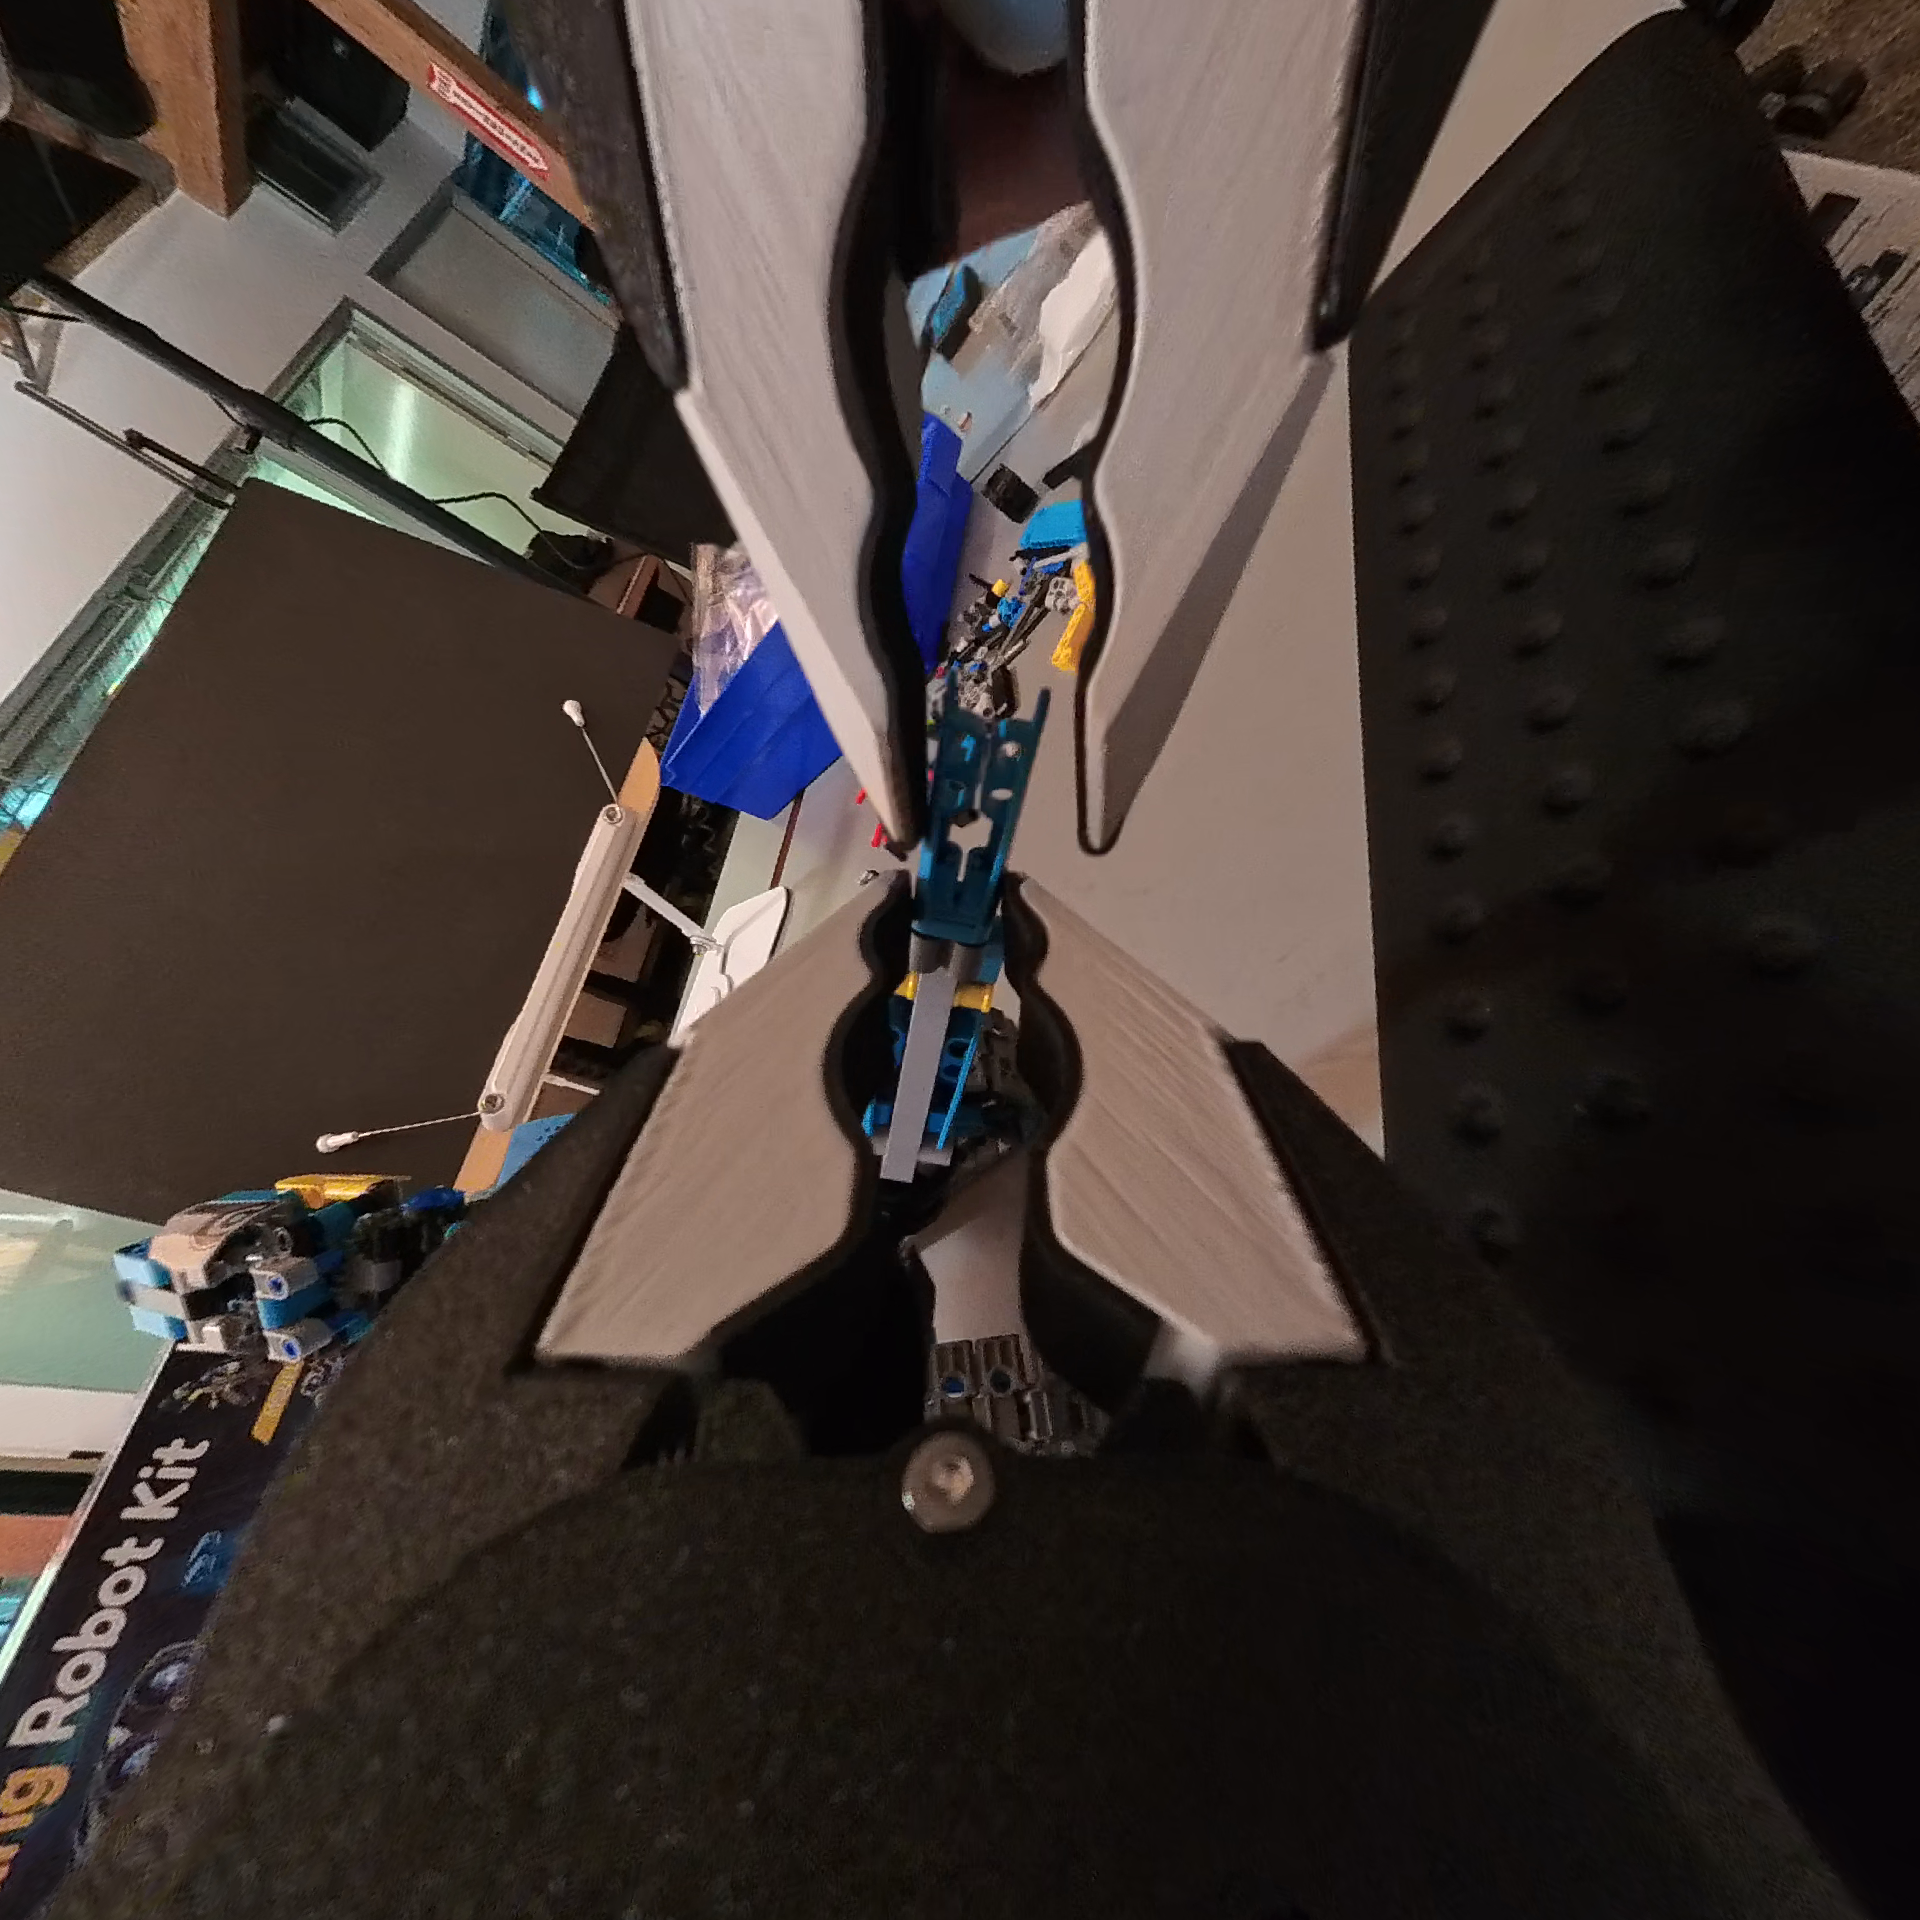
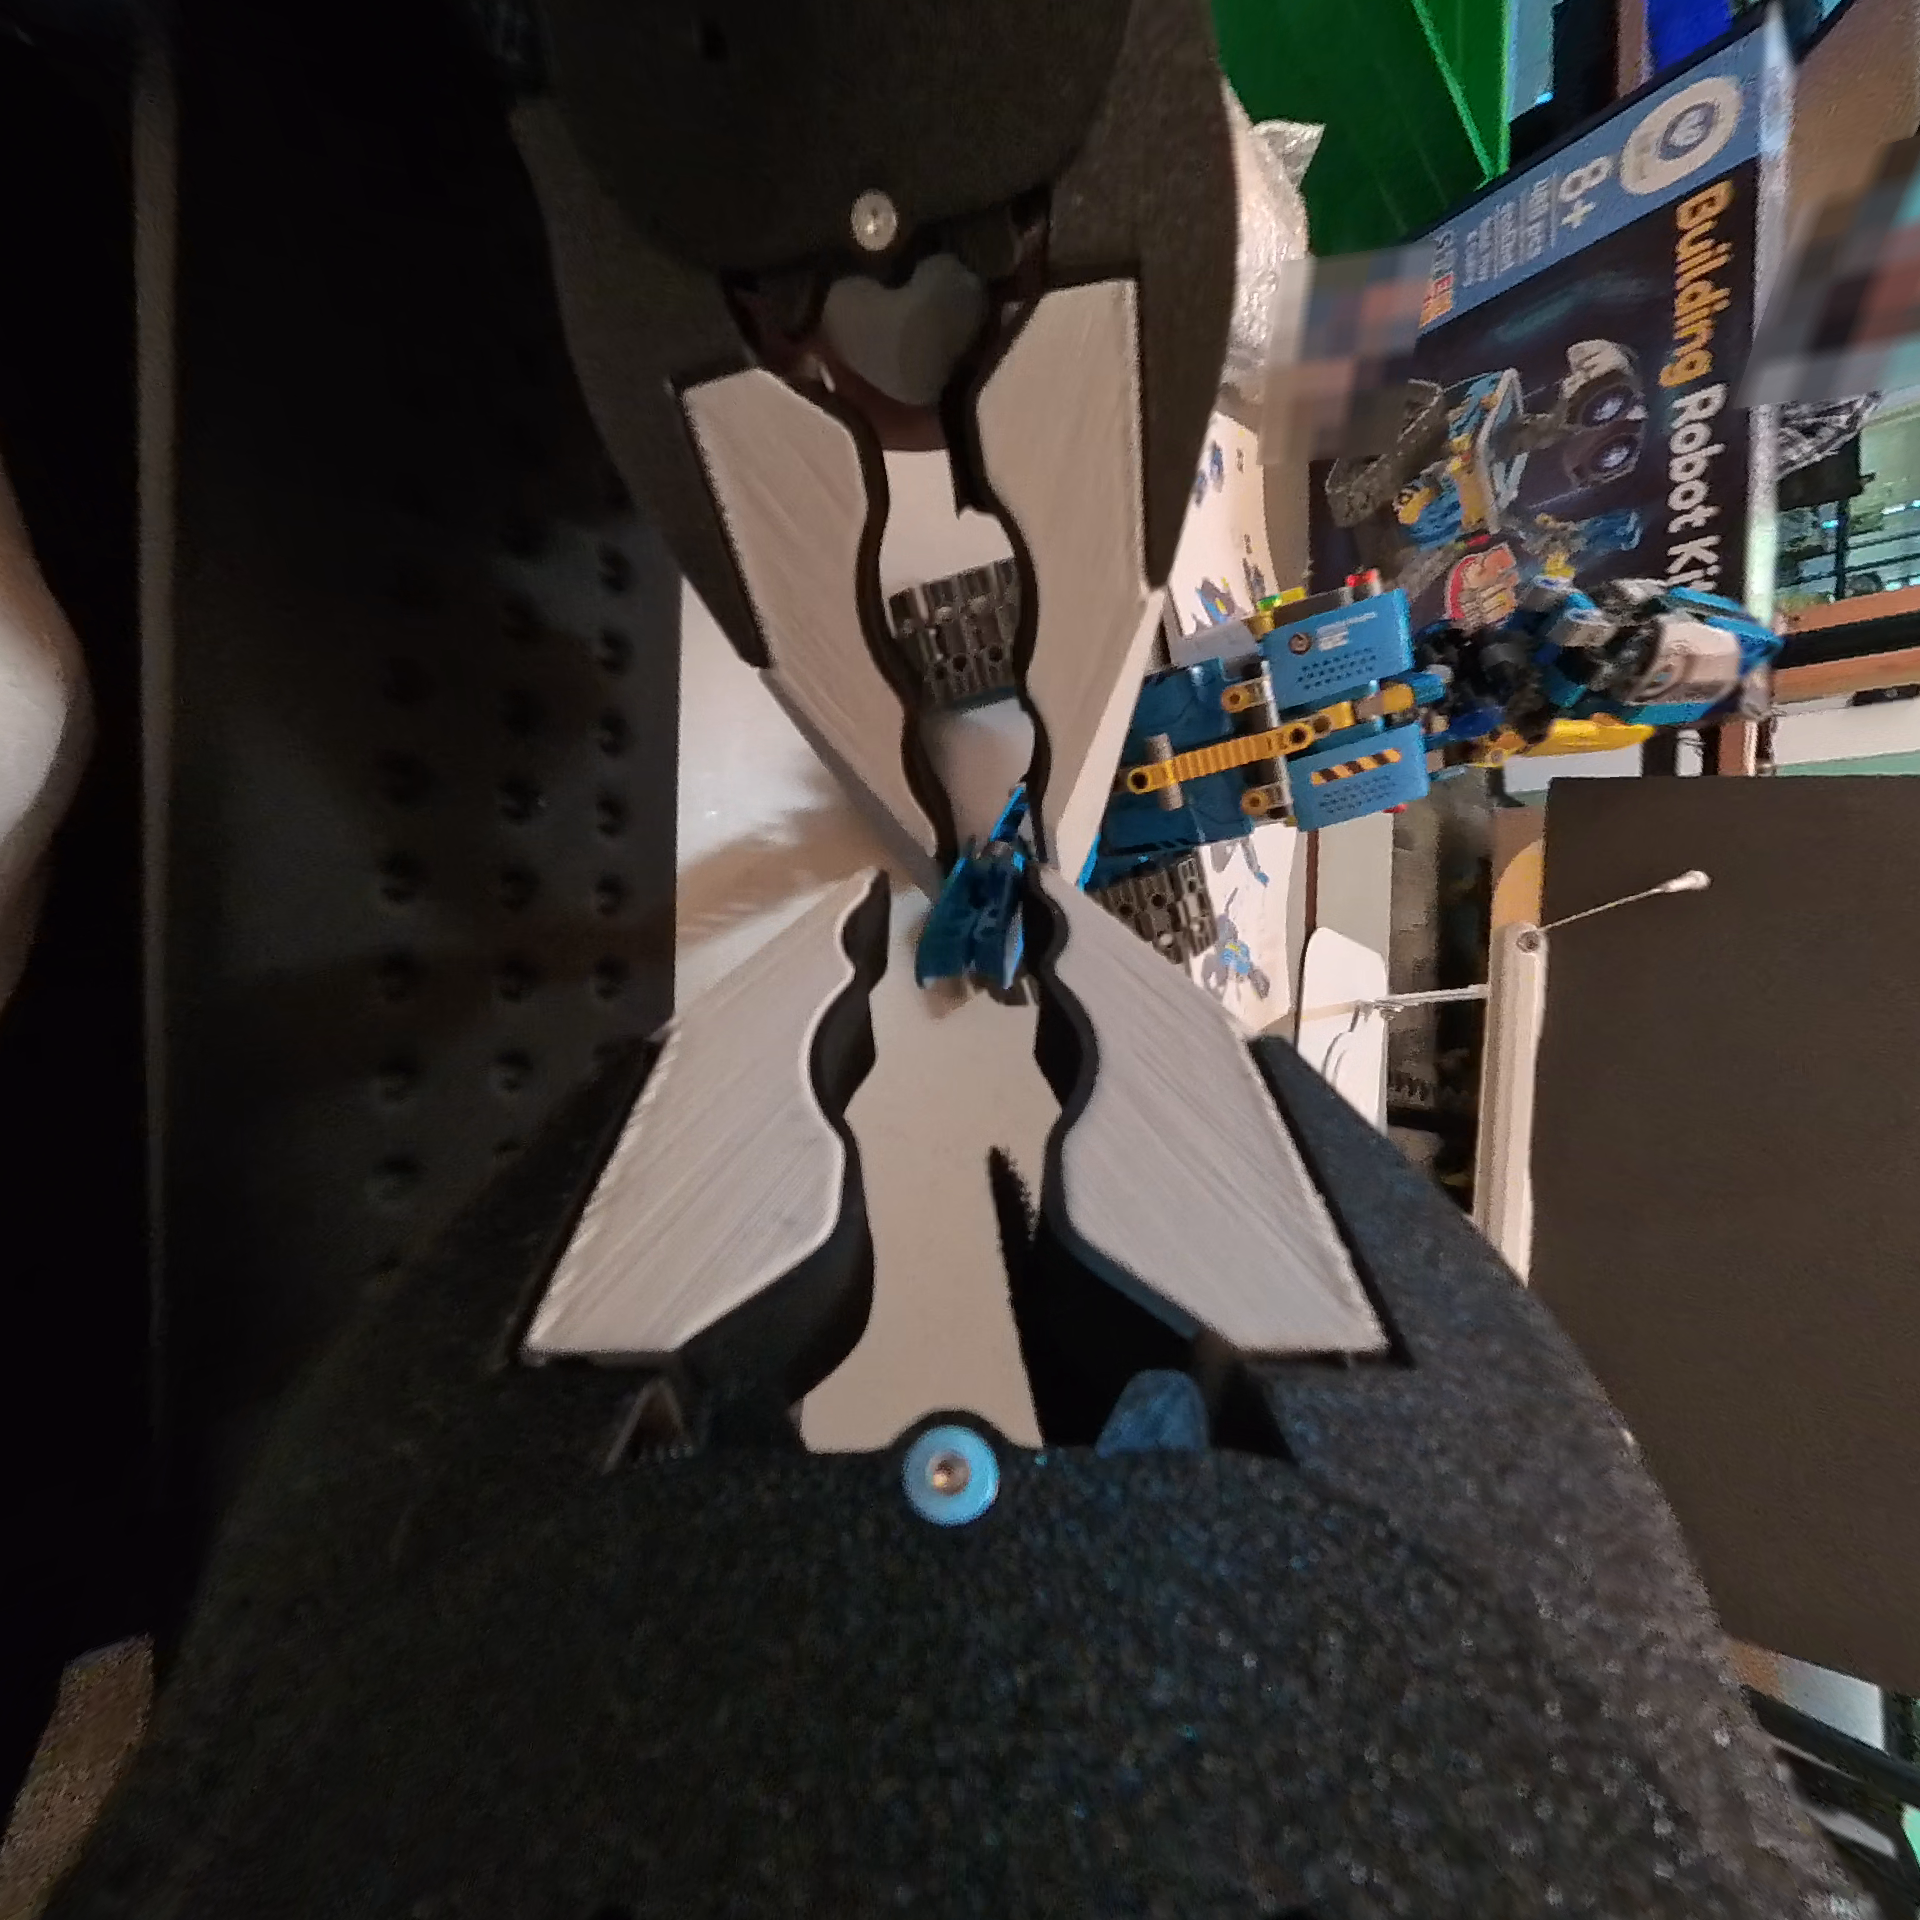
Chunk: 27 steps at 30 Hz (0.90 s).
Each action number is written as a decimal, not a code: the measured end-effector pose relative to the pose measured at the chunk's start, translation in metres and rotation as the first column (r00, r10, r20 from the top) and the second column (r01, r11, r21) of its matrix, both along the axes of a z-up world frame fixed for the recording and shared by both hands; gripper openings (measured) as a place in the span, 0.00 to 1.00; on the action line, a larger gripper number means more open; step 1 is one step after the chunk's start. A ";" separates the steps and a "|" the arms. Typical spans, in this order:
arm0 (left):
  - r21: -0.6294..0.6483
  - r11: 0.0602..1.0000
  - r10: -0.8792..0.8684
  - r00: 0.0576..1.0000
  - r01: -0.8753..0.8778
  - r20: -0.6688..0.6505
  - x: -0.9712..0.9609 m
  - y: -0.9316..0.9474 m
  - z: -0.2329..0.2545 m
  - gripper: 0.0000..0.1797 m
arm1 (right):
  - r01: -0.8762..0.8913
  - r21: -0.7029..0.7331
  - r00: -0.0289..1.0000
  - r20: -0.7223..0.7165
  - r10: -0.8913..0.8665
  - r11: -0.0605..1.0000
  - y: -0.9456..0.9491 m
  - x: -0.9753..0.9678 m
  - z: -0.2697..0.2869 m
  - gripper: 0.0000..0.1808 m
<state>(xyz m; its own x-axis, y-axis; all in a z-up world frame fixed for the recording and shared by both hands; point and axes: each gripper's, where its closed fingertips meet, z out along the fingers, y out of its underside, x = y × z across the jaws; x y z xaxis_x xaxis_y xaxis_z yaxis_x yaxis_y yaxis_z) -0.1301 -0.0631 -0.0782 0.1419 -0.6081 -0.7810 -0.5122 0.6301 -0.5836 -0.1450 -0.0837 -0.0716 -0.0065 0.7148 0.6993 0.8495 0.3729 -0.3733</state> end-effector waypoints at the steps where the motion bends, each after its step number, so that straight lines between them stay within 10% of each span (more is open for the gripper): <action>1: -0.003 1.000 -0.003 1.000 0.003 -0.003 0.000 0.000 -0.001 0.09 | -0.006 -0.001 1.000 0.006 0.006 1.000 -0.001 -0.001 -0.001 0.13; 20: -0.291 0.943 -0.184 0.982 0.163 -0.044 0.014 0.003 -0.001 0.09 | 0.190 -0.007 0.973 -0.135 -0.189 0.982 0.013 0.019 0.004 0.09; 27: -0.373 0.928 0.031 0.996 0.001 0.079 -0.006 0.037 0.015 0.17 | 0.392 -0.315 0.827 -0.292 -0.481 0.864 0.049 0.055 0.003 0.08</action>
<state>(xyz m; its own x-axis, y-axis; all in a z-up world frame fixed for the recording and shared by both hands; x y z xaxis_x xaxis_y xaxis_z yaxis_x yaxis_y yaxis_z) -0.1363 -0.0261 -0.0635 0.2071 -0.8501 -0.4842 -0.4600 0.3522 -0.8150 -0.0900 -0.0345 -0.0690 0.5570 0.7232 0.4082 0.6977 -0.1409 -0.7024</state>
